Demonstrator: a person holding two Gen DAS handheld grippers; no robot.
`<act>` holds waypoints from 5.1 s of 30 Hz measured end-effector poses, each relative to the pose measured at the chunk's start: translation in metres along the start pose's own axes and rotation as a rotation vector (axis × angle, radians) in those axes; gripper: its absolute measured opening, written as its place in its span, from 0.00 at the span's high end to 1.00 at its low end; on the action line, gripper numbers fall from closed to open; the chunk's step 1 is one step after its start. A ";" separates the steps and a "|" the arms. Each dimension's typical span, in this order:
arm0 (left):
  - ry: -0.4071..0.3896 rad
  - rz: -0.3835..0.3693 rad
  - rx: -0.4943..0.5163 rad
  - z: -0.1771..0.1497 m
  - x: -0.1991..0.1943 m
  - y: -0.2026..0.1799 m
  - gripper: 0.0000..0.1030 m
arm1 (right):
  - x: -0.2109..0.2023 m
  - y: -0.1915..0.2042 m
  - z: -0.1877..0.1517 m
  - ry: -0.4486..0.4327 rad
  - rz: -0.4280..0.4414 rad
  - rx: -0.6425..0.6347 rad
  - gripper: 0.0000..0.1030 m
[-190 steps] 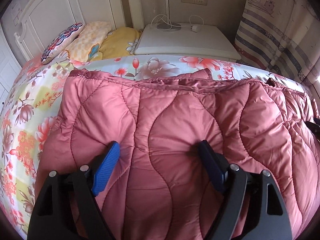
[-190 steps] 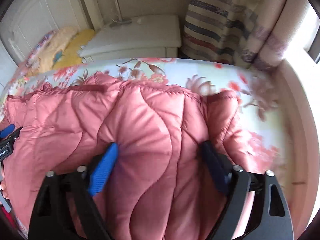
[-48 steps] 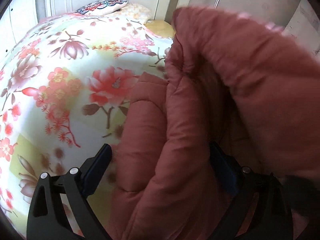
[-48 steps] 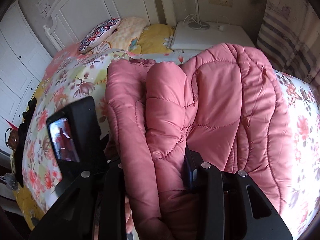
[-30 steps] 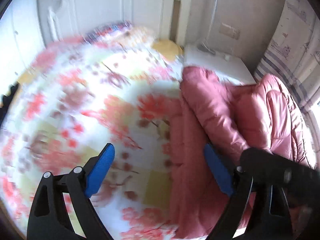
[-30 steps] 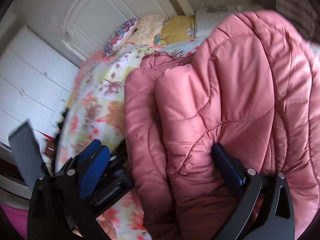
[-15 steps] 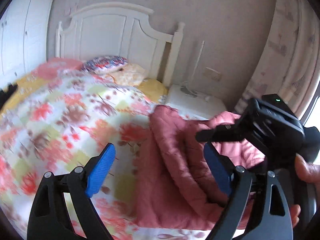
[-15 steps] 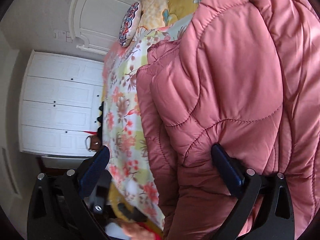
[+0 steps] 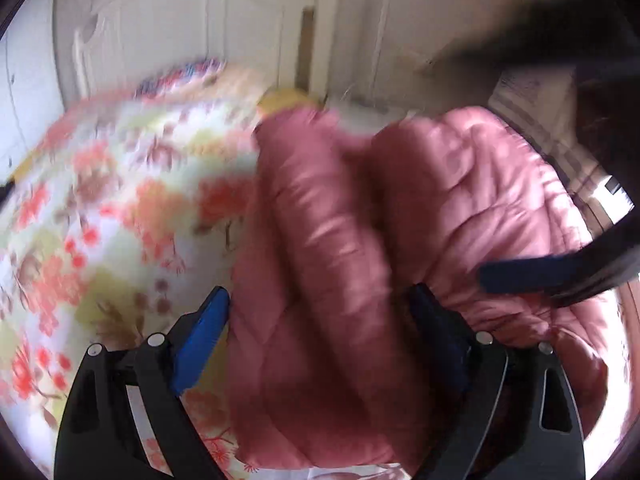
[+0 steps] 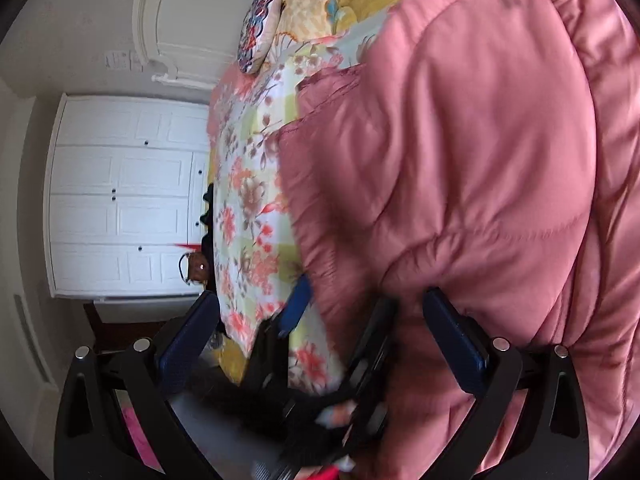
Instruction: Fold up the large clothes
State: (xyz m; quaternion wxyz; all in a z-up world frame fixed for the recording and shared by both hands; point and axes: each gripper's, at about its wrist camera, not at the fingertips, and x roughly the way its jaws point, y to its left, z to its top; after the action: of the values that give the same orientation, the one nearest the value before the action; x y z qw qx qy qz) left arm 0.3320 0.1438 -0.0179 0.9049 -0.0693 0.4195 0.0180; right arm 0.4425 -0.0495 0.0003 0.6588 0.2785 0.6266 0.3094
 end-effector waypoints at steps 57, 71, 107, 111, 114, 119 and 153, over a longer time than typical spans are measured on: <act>-0.009 0.237 0.143 0.072 0.045 0.004 0.02 | -0.092 0.043 -0.017 -0.405 -0.384 -0.663 0.05; -0.027 0.226 0.118 0.070 0.040 0.007 0.02 | -0.048 0.020 -0.011 -0.347 -0.582 -0.546 0.06; -0.114 0.530 0.087 -0.012 -0.040 -0.017 0.02 | -0.040 0.005 -0.103 -0.554 -0.981 -0.634 0.04; -0.082 0.528 0.048 -0.015 -0.025 -0.005 0.02 | -0.027 -0.004 -0.097 -0.511 -0.966 -0.639 0.04; -0.099 0.483 0.024 -0.017 -0.032 -0.002 0.02 | -0.019 -0.019 -0.085 -0.459 -0.906 -0.602 0.04; -0.229 0.436 -0.022 -0.018 -0.072 -0.002 0.03 | -0.051 -0.004 -0.100 -0.543 -0.834 -0.589 0.04; -0.300 0.212 -0.003 -0.069 -0.195 -0.056 0.02 | -0.100 0.014 -0.212 -0.707 -0.926 -0.539 0.04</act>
State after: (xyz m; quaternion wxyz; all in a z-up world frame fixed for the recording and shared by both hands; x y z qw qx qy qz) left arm 0.1587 0.0832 0.0927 0.9502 -0.0225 0.2850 0.1239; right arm 0.2273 -0.1200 0.0635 0.9380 -0.1110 0.3272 0.0290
